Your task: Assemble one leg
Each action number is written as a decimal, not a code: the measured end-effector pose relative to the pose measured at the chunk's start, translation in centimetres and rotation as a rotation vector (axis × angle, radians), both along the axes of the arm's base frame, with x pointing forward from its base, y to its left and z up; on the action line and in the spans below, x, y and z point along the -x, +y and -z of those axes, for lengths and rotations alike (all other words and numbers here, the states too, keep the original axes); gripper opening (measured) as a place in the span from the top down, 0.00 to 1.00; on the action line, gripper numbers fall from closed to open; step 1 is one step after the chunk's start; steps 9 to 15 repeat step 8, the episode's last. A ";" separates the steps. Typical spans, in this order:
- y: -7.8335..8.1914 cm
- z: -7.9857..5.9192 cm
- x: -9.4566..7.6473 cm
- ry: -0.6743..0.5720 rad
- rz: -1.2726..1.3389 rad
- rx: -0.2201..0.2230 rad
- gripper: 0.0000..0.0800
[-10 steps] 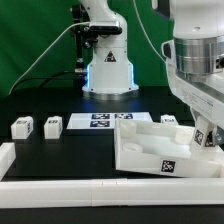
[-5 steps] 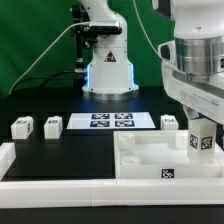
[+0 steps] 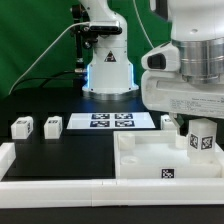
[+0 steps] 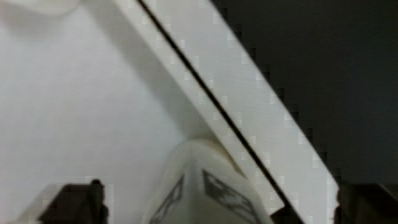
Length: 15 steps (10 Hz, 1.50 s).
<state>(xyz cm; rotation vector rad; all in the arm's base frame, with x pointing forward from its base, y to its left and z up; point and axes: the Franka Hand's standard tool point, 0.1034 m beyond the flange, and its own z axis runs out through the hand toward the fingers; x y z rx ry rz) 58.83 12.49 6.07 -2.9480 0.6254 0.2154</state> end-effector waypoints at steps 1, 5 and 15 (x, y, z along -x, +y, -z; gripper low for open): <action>0.0 0.0 0.0 -0.015 -0.100 -0.011 0.19; 0.0 0.0 0.0 -0.055 -0.364 -0.041 0.19; 0.0 0.0 0.0 -0.055 -0.361 -0.042 0.19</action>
Offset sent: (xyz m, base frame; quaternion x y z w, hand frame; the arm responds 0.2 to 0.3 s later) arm -0.0034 0.0040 0.0012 -0.0013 0.0047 -0.1598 0.9871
